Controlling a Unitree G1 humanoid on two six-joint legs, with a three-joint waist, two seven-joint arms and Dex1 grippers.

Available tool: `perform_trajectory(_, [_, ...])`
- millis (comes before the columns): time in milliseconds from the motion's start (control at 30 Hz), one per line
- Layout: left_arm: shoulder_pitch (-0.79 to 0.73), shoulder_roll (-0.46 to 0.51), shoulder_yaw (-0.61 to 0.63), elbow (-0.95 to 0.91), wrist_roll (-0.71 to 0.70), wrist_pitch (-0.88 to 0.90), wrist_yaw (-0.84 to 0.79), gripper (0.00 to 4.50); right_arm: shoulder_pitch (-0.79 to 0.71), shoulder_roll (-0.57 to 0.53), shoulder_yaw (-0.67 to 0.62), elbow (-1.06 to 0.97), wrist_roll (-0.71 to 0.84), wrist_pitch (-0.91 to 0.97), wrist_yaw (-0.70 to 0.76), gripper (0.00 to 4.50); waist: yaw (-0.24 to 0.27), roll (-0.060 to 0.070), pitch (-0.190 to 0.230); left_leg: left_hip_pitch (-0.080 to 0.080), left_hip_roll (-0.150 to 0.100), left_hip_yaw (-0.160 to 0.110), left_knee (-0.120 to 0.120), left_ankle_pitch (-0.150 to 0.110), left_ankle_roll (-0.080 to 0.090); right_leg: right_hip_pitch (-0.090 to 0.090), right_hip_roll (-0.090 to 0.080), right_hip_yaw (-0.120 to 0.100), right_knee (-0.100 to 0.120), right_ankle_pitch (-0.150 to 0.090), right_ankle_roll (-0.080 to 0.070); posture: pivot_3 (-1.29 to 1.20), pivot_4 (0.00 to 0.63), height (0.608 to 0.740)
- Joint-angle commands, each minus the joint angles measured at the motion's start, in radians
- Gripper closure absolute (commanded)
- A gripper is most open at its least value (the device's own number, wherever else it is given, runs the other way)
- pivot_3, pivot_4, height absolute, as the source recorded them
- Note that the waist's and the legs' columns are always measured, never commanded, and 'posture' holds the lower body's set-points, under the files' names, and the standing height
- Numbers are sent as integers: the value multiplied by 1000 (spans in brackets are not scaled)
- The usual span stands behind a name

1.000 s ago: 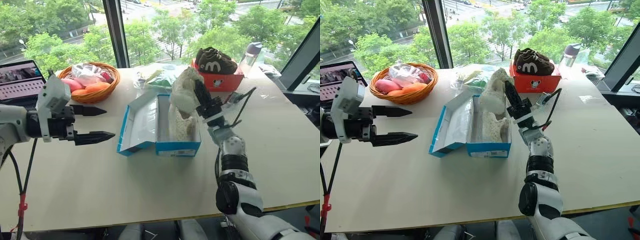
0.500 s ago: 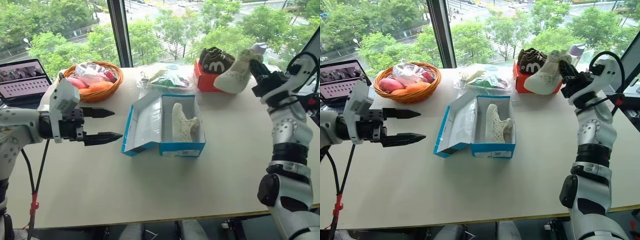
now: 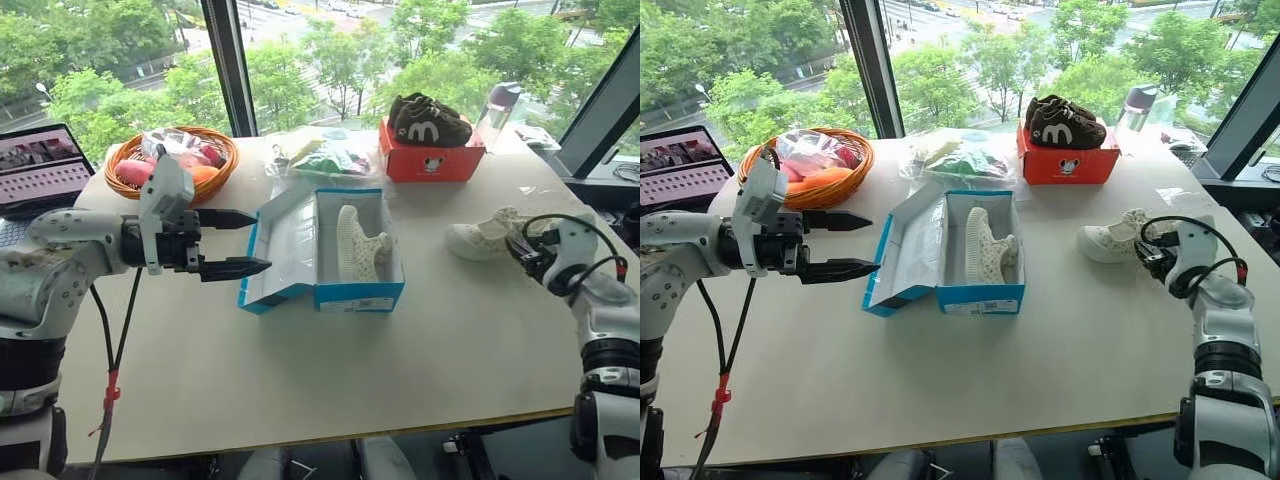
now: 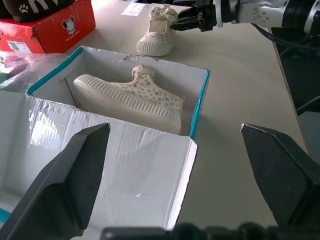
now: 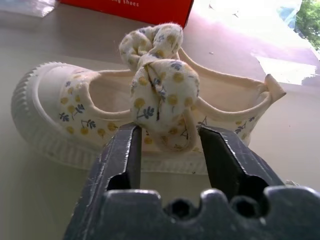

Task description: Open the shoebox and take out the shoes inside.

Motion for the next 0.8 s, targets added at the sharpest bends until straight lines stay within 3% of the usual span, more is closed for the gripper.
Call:
perform_trajectory(33, [-8,-5,17,-7,8,-27,-5,0,-22,-81,-22,-301,113,172,109,480,-2,0,0,0,0,1,0,0,0,0,0,1,0,-3,5,0,150,740])
perform_trajectory(100, [-12,-10,14,-5,9,-27,-4,0,-46,-82,1,-401,151,244,134,15,-5,0,0,1,1,1,2,-1,1,1,1,1,0,-4,7,0,150,740])
perform_trajectory(267, [-34,-27,0,8,22,-32,-5,0,-160,-38,334,-553,-12,195,300,15,-8,-1,0,2,3,2,8,-1,2,3,7,2,1,-3,8,0,150,740])
perform_trajectory(500, [-51,-40,-7,13,40,-32,-3,0,-456,90,655,-220,-320,-238,461,15,4,-2,1,0,7,2,11,-1,2,0,10,2,-1,1,8,0,150,740])
perform_trajectory(567, [-34,-40,7,-3,36,-28,7,0,-548,119,691,-121,-345,-314,524,15,7,-2,2,-3,8,2,11,-1,1,-2,10,2,-1,6,0,0,150,740])
perform_trajectory(733, [30,-44,51,-55,19,-16,50,0,-684,180,730,34,-346,-427,721,15,2,-2,2,-5,8,2,10,-4,2,-4,9,1,-3,7,-1,0,150,740])
perform_trajectory(800, [56,-50,69,-80,7,-8,71,0,-712,211,723,87,-317,-374,819,15,0,-2,2,-5,8,1,10,-4,2,-4,9,1,-3,7,-1,0,150,740])
